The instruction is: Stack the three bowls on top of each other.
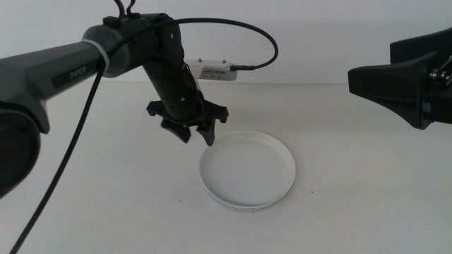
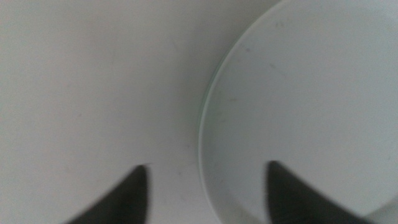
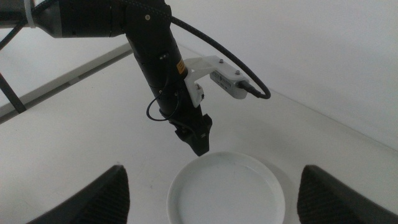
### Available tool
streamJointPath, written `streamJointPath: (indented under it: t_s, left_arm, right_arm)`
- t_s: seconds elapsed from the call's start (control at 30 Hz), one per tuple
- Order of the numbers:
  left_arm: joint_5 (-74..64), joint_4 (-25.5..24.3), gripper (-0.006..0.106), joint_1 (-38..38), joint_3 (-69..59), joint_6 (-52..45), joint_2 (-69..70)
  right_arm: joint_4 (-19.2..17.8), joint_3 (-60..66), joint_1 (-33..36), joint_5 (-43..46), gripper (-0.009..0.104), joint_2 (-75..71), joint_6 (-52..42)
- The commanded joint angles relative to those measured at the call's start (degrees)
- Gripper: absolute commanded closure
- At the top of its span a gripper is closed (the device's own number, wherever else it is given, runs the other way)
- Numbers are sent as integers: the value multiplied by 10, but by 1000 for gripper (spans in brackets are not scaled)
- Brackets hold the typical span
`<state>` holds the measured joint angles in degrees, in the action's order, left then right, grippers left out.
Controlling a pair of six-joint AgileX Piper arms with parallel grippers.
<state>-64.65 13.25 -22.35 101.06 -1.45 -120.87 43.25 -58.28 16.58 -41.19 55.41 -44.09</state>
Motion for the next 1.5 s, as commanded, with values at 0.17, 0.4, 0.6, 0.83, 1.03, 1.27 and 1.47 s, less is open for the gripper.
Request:
streamJointPath:
  t_s: [0.17, 0.4, 0.6, 0.83, 1.03, 1.27, 1.47]
  left_arm:
    - [-53, -48, 7, 18, 14, 6, 10]
    - [-14, -46, 7, 100, -31, 14, 186]
    - [195, -43, 7, 143, -256, -3, 461]
    - [368, -56, 7, 155, -476, 48, 672]
    - [352, -57, 7, 161, -476, 39, 689]
    - [353, -57, 7, 161, -476, 39, 688]
    - [356, -58, 7, 161, -476, 32, 688]
  right_arm:
    - [1, 0, -3, 6, 4, -1, -2]
    - [1, 0, -3, 5, 4, -1, -2]
    - [1, 0, -3, 6, 4, -1, -2]
    - [1, 0, -3, 5, 4, -1, -2]
    - [1, 0, -3, 6, 4, -1, 9]
    - [1, 0, -3, 6, 4, -1, 10]
    - [-64, 2, -15, 83, 4, -8, 27]
